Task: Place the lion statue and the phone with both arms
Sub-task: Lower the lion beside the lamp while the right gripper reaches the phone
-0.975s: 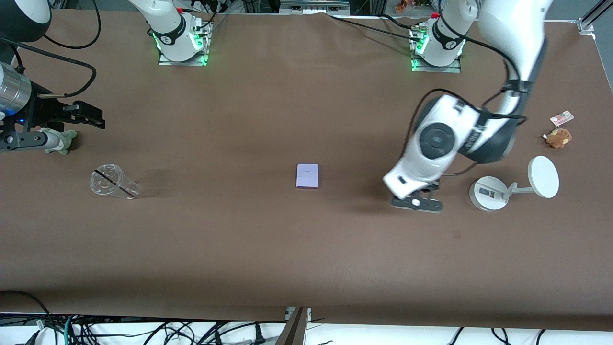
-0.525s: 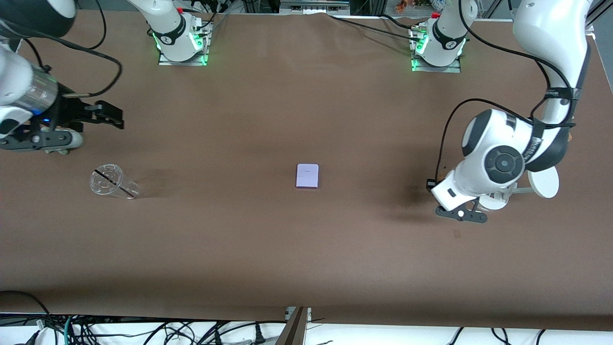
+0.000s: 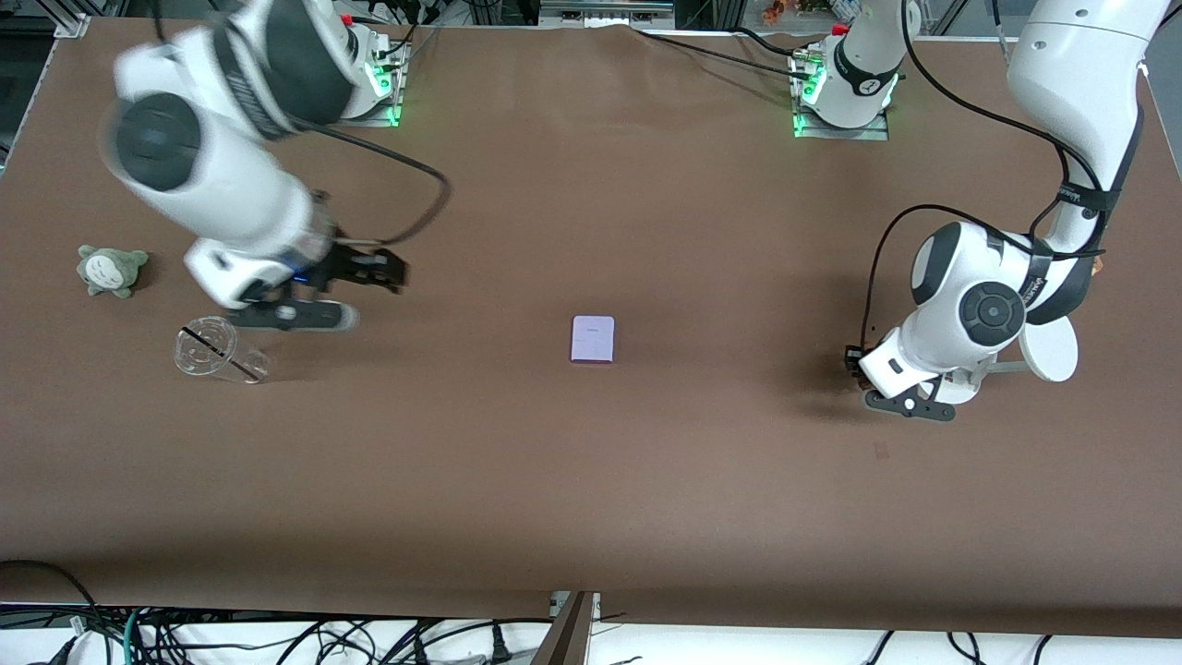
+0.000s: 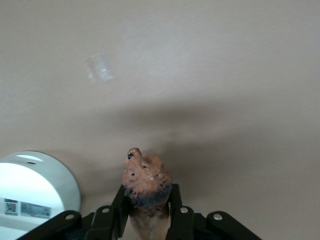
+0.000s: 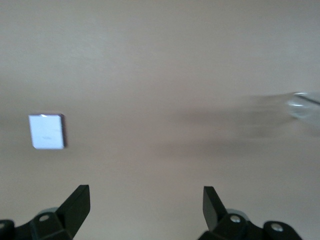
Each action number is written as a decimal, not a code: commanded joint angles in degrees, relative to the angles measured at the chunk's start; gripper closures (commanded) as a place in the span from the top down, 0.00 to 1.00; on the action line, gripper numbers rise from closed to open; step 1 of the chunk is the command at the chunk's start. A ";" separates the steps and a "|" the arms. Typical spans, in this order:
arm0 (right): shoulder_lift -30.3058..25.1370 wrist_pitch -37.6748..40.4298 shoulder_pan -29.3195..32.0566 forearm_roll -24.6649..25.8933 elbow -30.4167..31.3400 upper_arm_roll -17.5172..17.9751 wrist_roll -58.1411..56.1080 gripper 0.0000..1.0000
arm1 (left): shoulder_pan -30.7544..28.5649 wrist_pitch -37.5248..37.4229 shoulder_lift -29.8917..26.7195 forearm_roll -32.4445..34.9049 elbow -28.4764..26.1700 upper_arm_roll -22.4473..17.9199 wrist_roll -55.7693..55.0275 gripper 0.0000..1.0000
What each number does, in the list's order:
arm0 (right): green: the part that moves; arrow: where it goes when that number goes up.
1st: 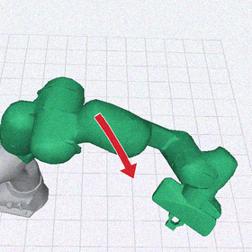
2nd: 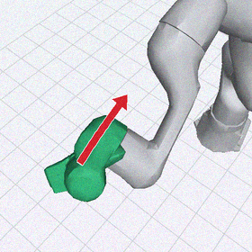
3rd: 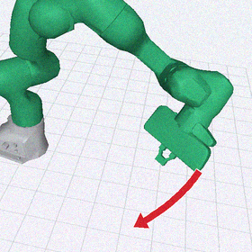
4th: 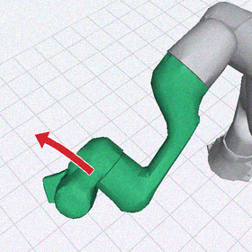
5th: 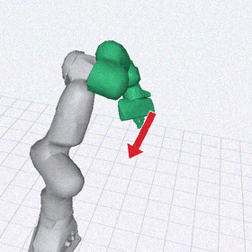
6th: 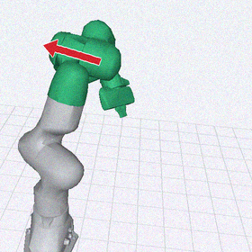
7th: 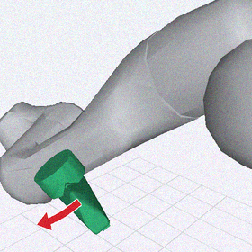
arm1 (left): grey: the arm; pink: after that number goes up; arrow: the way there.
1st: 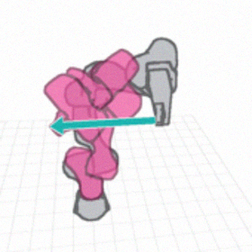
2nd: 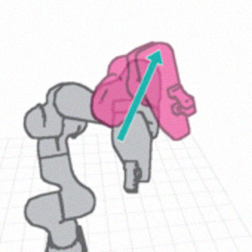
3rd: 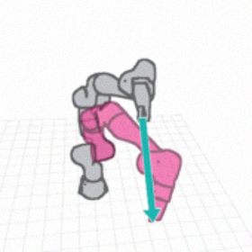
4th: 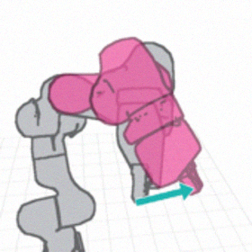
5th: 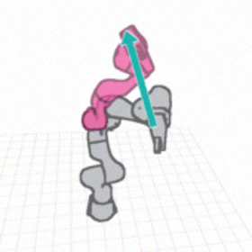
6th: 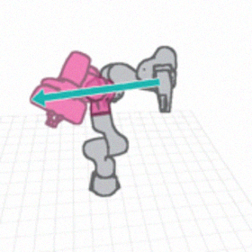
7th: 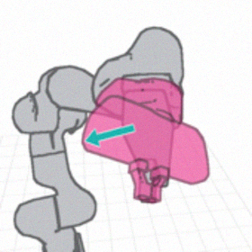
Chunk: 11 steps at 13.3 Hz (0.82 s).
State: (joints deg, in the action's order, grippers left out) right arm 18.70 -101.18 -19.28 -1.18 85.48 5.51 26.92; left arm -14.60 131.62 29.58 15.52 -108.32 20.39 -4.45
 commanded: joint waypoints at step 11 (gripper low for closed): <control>24.62 -21.67 -13.15 1.53 -12.88 -0.94 19.22 1.00 | -3.16 5.14 -0.75 0.74 -5.06 0.79 0.41 1.00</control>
State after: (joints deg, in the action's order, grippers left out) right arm 40.36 -120.95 -30.93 -0.68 75.20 5.24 44.23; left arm -17.14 136.27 29.68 15.57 -112.59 20.49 -3.88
